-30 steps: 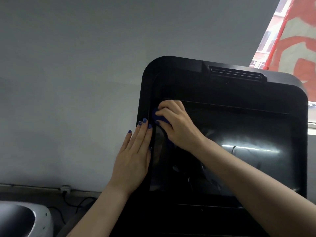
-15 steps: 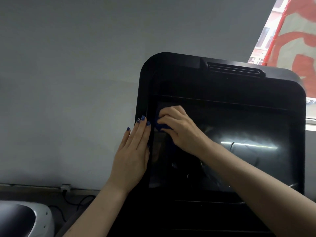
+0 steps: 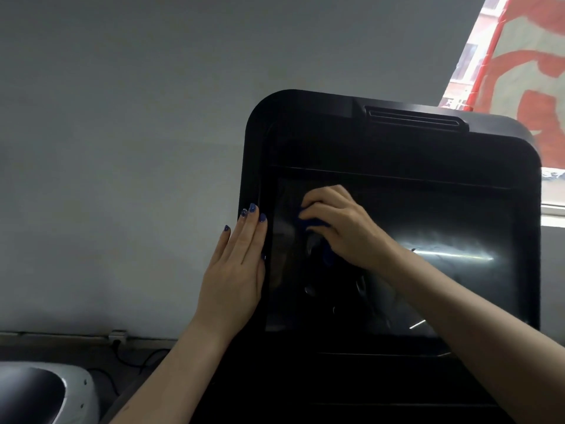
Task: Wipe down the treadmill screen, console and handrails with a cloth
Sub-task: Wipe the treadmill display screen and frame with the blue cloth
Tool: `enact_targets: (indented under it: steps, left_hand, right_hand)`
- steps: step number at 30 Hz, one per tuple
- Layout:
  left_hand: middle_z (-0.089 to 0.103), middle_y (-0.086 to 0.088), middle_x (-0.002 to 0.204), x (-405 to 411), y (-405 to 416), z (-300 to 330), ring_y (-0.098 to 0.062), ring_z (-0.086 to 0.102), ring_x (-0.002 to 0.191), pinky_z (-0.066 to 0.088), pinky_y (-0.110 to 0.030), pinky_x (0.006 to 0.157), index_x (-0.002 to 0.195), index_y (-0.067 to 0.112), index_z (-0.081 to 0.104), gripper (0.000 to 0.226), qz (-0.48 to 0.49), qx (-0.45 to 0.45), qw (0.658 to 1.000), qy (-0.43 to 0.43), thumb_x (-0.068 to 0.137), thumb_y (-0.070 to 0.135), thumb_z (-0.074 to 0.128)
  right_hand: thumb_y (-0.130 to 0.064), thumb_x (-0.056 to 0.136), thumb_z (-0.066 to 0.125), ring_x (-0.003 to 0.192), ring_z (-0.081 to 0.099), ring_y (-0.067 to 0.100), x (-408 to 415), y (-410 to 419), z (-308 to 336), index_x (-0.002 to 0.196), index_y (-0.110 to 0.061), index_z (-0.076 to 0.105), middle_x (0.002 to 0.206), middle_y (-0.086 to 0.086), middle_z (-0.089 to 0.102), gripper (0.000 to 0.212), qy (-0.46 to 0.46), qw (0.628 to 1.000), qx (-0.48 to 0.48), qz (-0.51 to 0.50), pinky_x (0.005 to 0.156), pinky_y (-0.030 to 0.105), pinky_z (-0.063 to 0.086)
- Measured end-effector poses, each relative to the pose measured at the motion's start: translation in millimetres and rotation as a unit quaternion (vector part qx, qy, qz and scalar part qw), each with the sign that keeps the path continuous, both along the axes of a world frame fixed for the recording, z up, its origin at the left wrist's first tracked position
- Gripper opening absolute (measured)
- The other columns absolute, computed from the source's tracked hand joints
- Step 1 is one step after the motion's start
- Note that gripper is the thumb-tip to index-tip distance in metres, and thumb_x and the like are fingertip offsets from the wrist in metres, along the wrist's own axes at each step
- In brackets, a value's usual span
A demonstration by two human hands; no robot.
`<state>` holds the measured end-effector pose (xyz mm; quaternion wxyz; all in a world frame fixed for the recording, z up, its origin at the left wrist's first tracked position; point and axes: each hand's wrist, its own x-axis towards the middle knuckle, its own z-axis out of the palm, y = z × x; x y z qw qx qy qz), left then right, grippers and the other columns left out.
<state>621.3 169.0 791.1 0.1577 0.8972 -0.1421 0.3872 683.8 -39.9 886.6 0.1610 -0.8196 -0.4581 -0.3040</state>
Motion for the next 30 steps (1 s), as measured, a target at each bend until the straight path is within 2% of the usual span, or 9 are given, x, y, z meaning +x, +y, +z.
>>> enact_targets:
  steps: [3, 8, 11, 16, 23, 27, 30]
  left_hand:
    - [0.023, -0.013, 0.162, 1, 0, -1, -0.023, 0.021, 0.15, 0.022, -0.042, 0.122, 0.152, 0.003, 0.03, 0.054, 0.0, 0.001, 1.0, -0.001, 0.1, 0.014, 0.027]
    - [0.024, -0.014, 0.162, 1, -1, -1, -0.023, 0.022, 0.15, 0.021, -0.041, 0.122, 0.152, 0.003, 0.03, 0.053, 0.005, 0.006, 1.0, -0.008, 0.1, 0.014, 0.028]
    - [0.022, -0.013, 0.162, 2, -1, -1, -0.023, 0.022, 0.15, 0.019, -0.039, 0.122, 0.153, 0.004, 0.029, 0.053, 0.012, 0.008, 1.0, -0.009, 0.101, 0.015, 0.029]
    - [0.023, -0.014, 0.162, 1, -1, -2, -0.025, 0.022, 0.15, 0.024, -0.043, 0.121, 0.152, 0.002, 0.029, 0.052, 0.008, 0.011, 1.0, -0.013, 0.101, 0.015, 0.028]
    - [0.022, -0.015, 0.162, 2, -1, -3, -0.025, 0.021, 0.15, 0.025, -0.045, 0.12, 0.152, 0.001, 0.029, 0.053, 0.006, 0.009, 1.0, -0.017, 0.101, 0.015, 0.029]
    - [0.021, -0.014, 0.162, 3, -1, -3, -0.025, 0.021, 0.151, 0.023, -0.043, 0.121, 0.153, 0.002, 0.027, 0.053, 0.001, 0.004, 1.0, -0.02, 0.101, 0.015, 0.029]
    - [0.02, -0.014, 0.163, 3, 0, -4, -0.024, 0.018, 0.151, 0.021, -0.042, 0.122, 0.153, 0.002, 0.027, 0.053, -0.002, 0.002, 1.0, -0.021, 0.101, 0.014, 0.03]
  right_hand:
    - [0.0, 0.083, 0.071, 0.104, 0.051, 0.024, 0, 11, -5, 0.099, -0.002, 0.069, 0.111, 0.01, 0.06, 0.017, -0.014, 0.996, 0.07, -0.052, 0.091, 0.019, 0.04]
    - [0.0, 0.084, 0.071, 0.108, 0.05, 0.024, -15, 11, -30, 0.102, -0.003, 0.069, 0.114, 0.009, 0.059, 0.018, -0.009, 0.995, 0.075, -0.059, 0.091, 0.027, 0.045]
    - [-0.002, 0.085, 0.071, 0.108, 0.05, 0.023, -26, 3, -45, 0.102, -0.004, 0.069, 0.114, 0.008, 0.06, 0.017, -0.005, 0.989, 0.122, -0.083, 0.092, 0.029, 0.046]
    - [-0.001, 0.083, 0.073, 0.108, 0.051, 0.022, -22, 23, -42, 0.103, -0.004, 0.07, 0.112, 0.008, 0.062, 0.02, -0.023, 0.973, 0.183, -0.139, 0.09, 0.031, 0.048]
    - [0.001, 0.081, 0.073, 0.111, 0.049, 0.022, -35, 12, -59, 0.105, -0.002, 0.069, 0.115, 0.009, 0.06, 0.024, -0.003, 0.964, 0.206, -0.169, 0.094, 0.031, 0.048]
    - [0.001, 0.081, 0.072, 0.108, 0.048, 0.021, -17, 18, -39, 0.103, -0.003, 0.068, 0.111, 0.009, 0.061, 0.022, -0.02, 0.96, 0.219, -0.175, 0.09, 0.033, 0.048]
    - [-0.003, 0.085, 0.069, 0.111, 0.048, 0.021, -11, 21, -35, 0.107, -0.004, 0.068, 0.114, 0.008, 0.061, 0.022, -0.019, 0.954, 0.237, -0.183, 0.092, 0.035, 0.048]
